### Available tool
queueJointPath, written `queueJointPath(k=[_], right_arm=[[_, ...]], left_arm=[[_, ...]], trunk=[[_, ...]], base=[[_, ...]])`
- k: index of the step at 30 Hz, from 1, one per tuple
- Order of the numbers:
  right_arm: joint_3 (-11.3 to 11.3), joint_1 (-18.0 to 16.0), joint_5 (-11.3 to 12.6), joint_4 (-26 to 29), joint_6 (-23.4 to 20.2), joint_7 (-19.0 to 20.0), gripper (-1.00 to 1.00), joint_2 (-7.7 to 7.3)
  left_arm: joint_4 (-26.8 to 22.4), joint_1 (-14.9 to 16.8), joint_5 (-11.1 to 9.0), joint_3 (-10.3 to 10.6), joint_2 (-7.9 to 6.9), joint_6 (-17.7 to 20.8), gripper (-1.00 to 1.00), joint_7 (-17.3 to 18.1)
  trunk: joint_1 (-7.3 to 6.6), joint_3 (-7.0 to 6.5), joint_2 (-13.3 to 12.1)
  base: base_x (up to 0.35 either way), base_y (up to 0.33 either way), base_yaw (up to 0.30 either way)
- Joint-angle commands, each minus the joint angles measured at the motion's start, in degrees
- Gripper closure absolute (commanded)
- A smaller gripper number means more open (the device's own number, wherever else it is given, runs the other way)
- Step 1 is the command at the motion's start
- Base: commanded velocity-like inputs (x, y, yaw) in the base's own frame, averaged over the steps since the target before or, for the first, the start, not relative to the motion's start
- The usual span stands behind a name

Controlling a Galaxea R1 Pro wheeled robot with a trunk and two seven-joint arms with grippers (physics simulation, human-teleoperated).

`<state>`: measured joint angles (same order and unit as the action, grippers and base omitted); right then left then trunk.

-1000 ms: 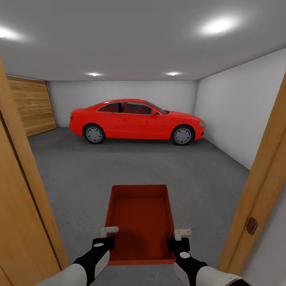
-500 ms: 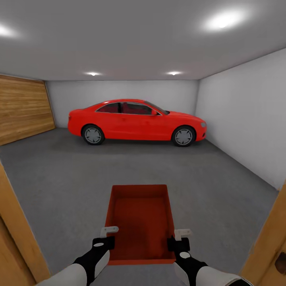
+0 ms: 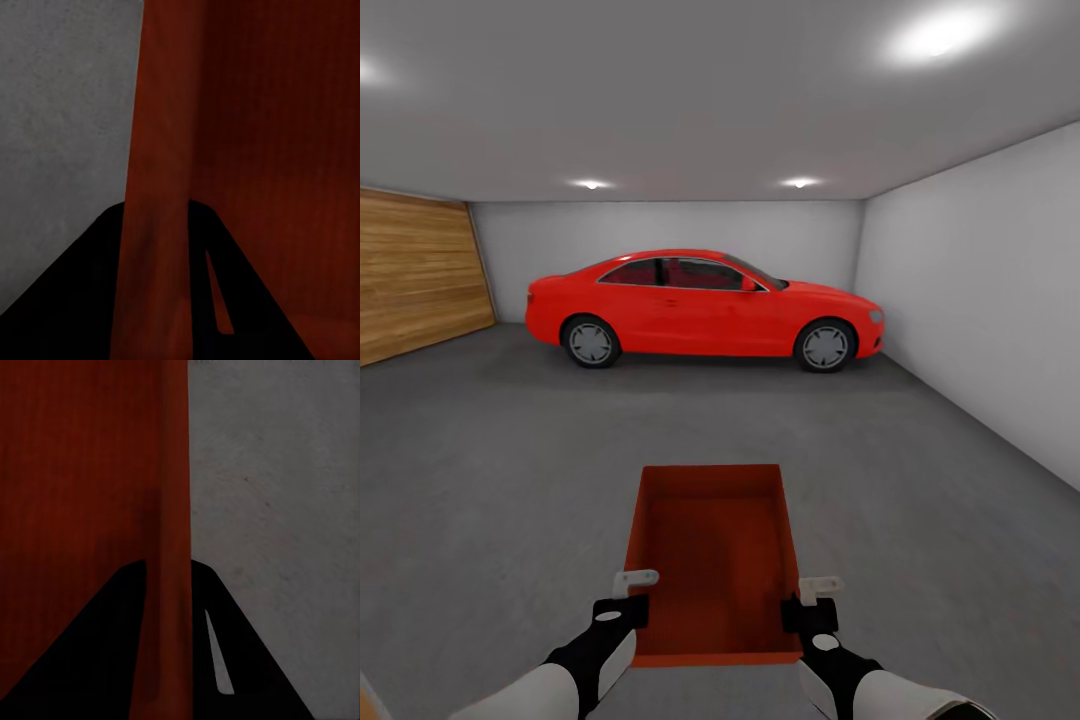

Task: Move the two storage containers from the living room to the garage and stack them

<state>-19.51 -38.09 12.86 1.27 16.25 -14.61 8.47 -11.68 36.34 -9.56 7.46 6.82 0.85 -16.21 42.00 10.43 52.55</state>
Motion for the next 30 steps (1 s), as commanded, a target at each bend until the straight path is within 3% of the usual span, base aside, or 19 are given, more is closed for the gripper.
queueJointPath(k=[1, 30], right_arm=[[3.7, -0.1, -0.3, 0.2, 0.3, 0.1, 1.0, -0.24], [3.7, -0.1, -0.3, 0.2, 0.3, 0.1, 1.0, -0.29]], left_arm=[[0.0, 0.0, -3.3, -2.0, -3.89, 0.1, 1.0, -0.3], [0.1, 0.1, -3.3, -2.0, -3.92, 0.1, 1.0, -0.3]], trunk=[[0.04, 0.08, 0.1], [0.04, 0.08, 0.1]], base=[[0.322, 0.0, 0.0], [0.322, 0.0, 0.0]])
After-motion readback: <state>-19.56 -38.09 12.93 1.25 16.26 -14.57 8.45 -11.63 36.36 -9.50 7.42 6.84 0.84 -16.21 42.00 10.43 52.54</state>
